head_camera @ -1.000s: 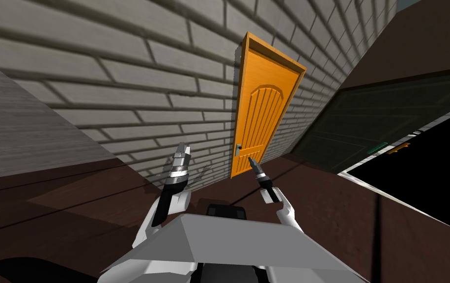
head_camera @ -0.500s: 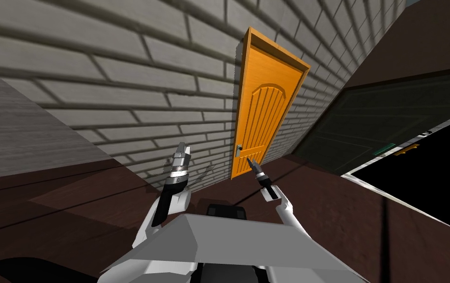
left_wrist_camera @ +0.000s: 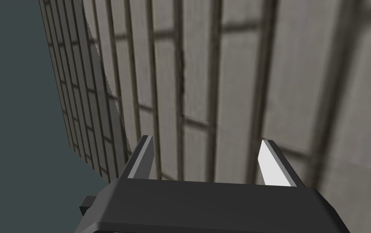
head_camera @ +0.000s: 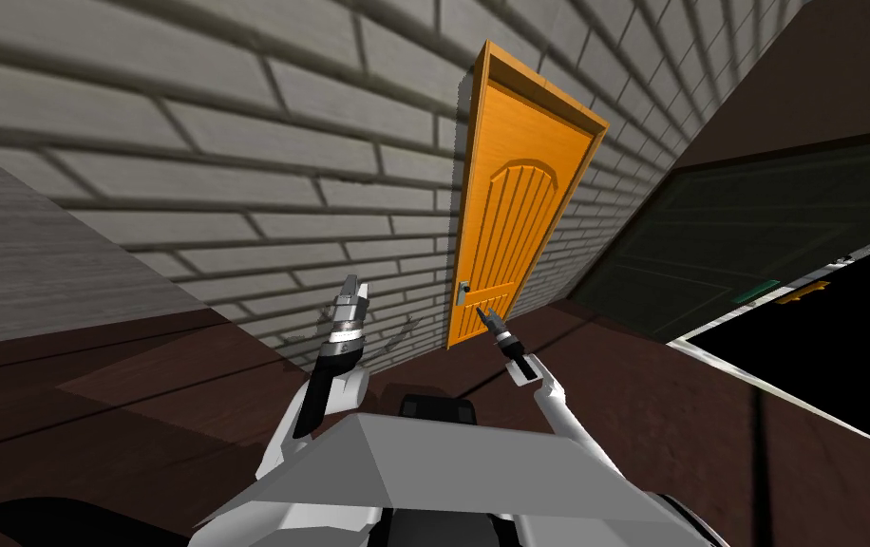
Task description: Pull the door open
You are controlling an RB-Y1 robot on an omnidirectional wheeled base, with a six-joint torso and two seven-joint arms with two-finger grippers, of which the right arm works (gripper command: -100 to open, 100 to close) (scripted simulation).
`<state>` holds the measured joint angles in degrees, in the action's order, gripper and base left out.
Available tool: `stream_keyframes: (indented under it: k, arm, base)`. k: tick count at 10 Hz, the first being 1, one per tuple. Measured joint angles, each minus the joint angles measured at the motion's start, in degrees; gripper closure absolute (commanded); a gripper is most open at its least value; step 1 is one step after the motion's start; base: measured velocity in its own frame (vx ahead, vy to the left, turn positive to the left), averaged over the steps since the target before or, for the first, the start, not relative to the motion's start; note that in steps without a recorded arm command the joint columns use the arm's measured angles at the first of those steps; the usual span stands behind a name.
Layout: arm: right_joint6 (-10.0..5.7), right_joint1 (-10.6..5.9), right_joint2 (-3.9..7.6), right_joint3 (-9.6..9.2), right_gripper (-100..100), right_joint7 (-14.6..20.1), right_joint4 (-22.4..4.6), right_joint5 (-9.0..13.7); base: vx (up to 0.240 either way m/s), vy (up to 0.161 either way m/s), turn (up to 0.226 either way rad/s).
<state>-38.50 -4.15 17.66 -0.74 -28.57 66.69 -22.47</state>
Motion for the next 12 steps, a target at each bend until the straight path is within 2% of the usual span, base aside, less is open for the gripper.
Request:
stream_keyframes:
  k: [2, 4, 12]
  arm:
    - [-0.93, -1.88, 0.61, 0.01, -100, -1.9, -4.0, -0.9]
    - [-1.88, -4.44, 1.95, -0.1, -100, -4.7, -8.2, -2.4]
    - [-3.99, -9.92, 4.89, -0.31, -100, -10.7, -18.8, -5.8]
  base:
    - [0.057, -0.004, 0.02]
    - [0.085, 0.003, 0.018]
    - [0.049, -0.002, 0.012]
